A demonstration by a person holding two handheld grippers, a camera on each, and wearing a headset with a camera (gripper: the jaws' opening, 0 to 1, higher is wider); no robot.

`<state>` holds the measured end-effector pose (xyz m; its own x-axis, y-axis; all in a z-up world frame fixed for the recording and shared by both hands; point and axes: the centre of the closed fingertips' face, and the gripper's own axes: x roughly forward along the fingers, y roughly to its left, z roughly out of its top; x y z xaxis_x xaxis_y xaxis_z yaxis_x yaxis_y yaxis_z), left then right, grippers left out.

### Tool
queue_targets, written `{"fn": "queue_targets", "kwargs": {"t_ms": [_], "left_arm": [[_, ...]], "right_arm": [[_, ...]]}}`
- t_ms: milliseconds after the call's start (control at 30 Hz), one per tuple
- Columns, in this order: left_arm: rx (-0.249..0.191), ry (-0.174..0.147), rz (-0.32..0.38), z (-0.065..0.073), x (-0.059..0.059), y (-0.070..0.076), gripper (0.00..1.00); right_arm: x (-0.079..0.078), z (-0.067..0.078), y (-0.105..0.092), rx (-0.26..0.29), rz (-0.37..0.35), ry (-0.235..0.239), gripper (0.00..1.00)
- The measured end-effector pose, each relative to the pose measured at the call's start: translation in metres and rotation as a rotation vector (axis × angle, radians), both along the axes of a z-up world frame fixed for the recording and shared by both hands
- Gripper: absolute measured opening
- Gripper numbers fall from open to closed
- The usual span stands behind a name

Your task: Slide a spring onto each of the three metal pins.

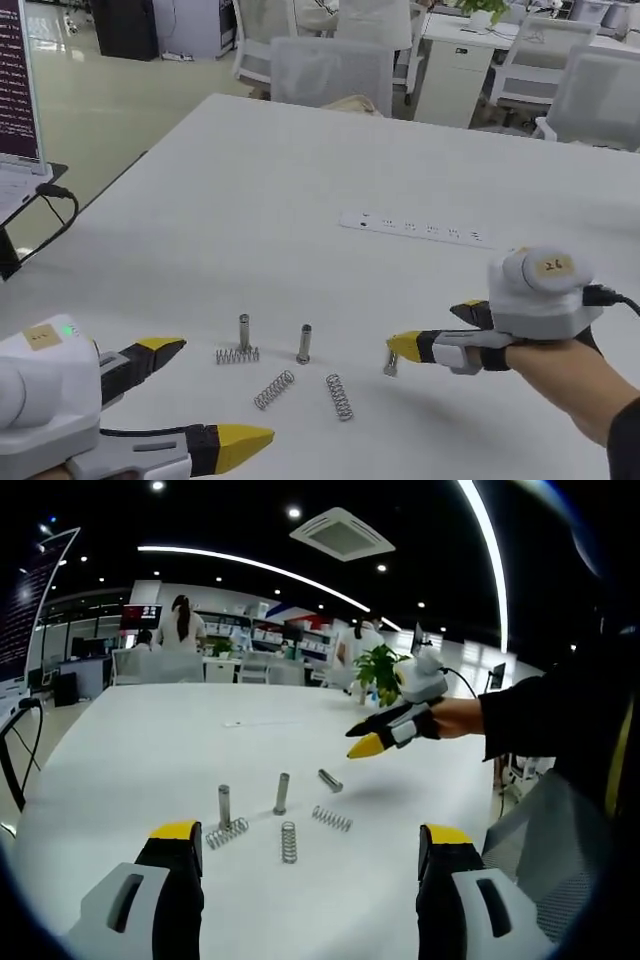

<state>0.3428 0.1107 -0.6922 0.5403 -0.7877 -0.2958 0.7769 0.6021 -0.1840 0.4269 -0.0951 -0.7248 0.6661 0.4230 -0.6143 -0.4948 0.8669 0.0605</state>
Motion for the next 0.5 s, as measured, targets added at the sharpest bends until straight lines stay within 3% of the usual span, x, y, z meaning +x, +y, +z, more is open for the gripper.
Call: {"fn": "queue_targets", "kwargs": {"t_ms": [500], "left_arm": [[-0.006, 0.004, 0.0, 0.0, 0.0, 0.0, 0.85]], "right_arm": [[0.011, -0.025, 0.009, -0.044, -0.027, 0.069, 0.5]]}}
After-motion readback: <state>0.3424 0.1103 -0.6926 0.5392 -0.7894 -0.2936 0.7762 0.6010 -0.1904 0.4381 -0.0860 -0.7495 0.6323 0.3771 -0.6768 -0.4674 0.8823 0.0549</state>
